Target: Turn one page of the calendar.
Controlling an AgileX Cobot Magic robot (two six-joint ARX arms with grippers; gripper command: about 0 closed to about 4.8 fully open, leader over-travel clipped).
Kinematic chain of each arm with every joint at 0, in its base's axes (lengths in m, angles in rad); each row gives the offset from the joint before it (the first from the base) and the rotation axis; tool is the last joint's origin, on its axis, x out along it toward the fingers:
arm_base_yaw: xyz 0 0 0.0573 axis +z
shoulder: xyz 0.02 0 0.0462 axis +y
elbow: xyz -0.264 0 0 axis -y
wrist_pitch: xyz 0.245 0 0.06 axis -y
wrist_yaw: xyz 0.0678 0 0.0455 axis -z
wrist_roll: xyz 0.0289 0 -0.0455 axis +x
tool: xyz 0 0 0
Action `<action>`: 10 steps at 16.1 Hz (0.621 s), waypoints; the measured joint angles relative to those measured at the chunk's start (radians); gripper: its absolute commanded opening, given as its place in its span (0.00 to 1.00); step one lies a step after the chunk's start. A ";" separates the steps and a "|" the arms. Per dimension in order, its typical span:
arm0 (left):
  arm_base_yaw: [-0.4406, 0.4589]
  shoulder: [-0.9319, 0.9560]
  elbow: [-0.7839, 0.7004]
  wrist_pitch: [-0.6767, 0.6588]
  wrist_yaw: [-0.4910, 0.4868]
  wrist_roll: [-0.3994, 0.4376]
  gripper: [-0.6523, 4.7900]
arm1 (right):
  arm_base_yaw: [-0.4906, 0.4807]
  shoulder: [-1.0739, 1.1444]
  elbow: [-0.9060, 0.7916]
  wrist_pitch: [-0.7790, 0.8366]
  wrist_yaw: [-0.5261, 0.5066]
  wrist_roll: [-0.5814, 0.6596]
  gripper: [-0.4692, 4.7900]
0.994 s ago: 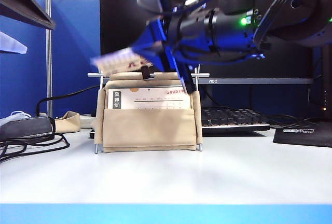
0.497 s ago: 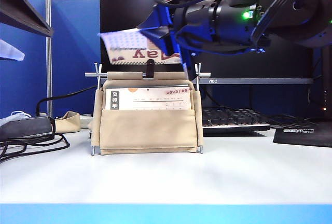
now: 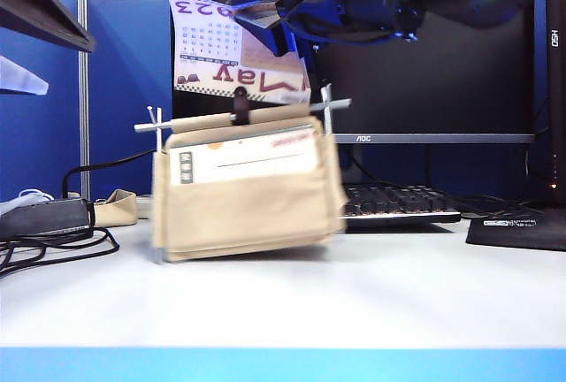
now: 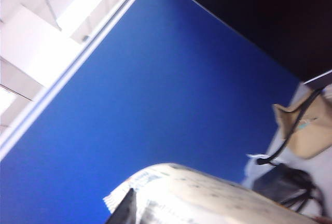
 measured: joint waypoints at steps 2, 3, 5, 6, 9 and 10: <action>0.000 0.000 0.000 0.000 0.013 0.000 0.81 | -0.022 0.001 -0.001 -0.059 0.031 -0.017 0.22; 0.000 0.000 0.000 0.000 0.017 0.000 0.81 | -0.032 0.003 -0.001 -0.078 0.034 -0.023 0.29; 0.000 0.000 0.000 0.000 0.017 0.000 0.81 | -0.048 0.021 0.003 -0.089 0.032 -0.035 0.37; 0.000 0.000 0.000 0.000 0.018 0.000 0.81 | -0.052 0.034 0.003 -0.093 0.029 -0.036 0.37; 0.000 0.000 0.000 0.000 0.031 0.000 0.81 | -0.056 0.058 0.003 -0.101 0.031 -0.037 0.38; 0.000 0.000 0.000 0.000 0.036 -0.001 0.81 | -0.059 0.059 0.003 -0.098 0.031 -0.037 0.45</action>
